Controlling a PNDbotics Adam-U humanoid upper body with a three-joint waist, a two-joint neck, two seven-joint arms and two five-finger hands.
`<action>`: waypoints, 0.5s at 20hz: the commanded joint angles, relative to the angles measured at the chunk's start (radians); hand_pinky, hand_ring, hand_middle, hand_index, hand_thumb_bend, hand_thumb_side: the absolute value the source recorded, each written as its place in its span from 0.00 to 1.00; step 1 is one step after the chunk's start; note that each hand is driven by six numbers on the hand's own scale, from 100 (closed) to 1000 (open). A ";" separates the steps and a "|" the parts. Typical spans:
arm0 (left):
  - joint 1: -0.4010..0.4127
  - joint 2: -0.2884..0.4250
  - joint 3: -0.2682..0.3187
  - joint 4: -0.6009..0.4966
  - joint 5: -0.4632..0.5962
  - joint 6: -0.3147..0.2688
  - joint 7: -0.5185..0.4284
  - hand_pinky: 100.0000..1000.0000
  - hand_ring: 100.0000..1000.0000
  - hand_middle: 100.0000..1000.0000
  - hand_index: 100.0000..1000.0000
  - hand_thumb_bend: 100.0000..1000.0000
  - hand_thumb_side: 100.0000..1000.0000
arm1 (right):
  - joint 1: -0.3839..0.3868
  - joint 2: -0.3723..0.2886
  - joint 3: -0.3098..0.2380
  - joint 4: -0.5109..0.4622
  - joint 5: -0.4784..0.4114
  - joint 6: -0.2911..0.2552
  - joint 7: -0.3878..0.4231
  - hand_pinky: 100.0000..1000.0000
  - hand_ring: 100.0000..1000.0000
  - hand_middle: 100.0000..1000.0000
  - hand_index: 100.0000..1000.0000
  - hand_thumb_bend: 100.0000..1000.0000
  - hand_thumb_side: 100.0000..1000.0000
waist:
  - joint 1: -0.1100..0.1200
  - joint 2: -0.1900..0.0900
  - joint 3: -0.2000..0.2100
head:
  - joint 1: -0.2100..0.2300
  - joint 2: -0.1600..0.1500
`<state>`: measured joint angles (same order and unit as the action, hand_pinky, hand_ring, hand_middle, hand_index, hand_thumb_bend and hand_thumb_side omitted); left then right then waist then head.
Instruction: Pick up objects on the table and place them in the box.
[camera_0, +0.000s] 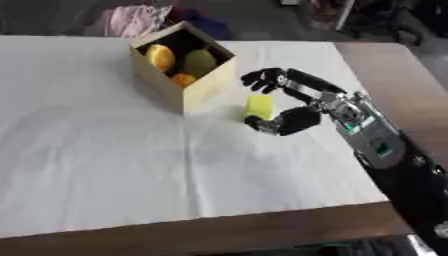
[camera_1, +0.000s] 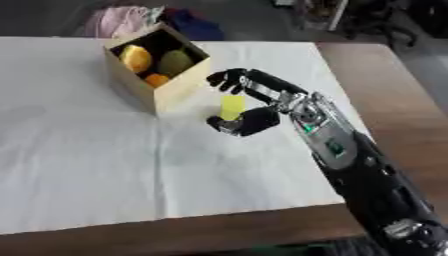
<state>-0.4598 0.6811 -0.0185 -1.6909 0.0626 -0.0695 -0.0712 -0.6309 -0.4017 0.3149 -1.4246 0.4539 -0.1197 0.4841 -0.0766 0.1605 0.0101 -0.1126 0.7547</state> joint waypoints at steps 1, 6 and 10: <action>0.031 0.021 0.043 -0.071 0.018 0.012 0.006 0.76 0.52 0.61 0.74 0.11 0.40 | -0.048 -0.030 -0.007 0.066 0.075 -0.019 0.026 0.85 0.87 0.87 0.95 0.31 0.35 | 0.004 -0.014 0.005 | -0.013 -0.009; 0.100 -0.011 0.073 -0.106 0.011 0.025 0.012 0.76 0.52 0.61 0.74 0.10 0.42 | -0.097 -0.007 -0.023 0.173 0.181 -0.029 -0.018 0.91 0.92 0.89 0.95 0.34 0.34 | 0.009 -0.012 0.016 | -0.025 -0.012; 0.137 -0.037 0.089 -0.125 0.000 0.031 0.008 0.76 0.52 0.61 0.74 0.09 0.43 | -0.124 0.017 -0.037 0.268 0.246 -0.034 -0.036 0.92 0.92 0.89 0.96 0.35 0.34 | 0.011 -0.010 0.023 | -0.032 -0.013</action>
<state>-0.3148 0.6324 0.0516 -1.7925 0.0680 -0.0422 -0.0625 -0.7320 -0.3761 0.2932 -1.1745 0.6761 -0.1515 0.4573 -0.0763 0.1612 0.0335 -0.1389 0.7539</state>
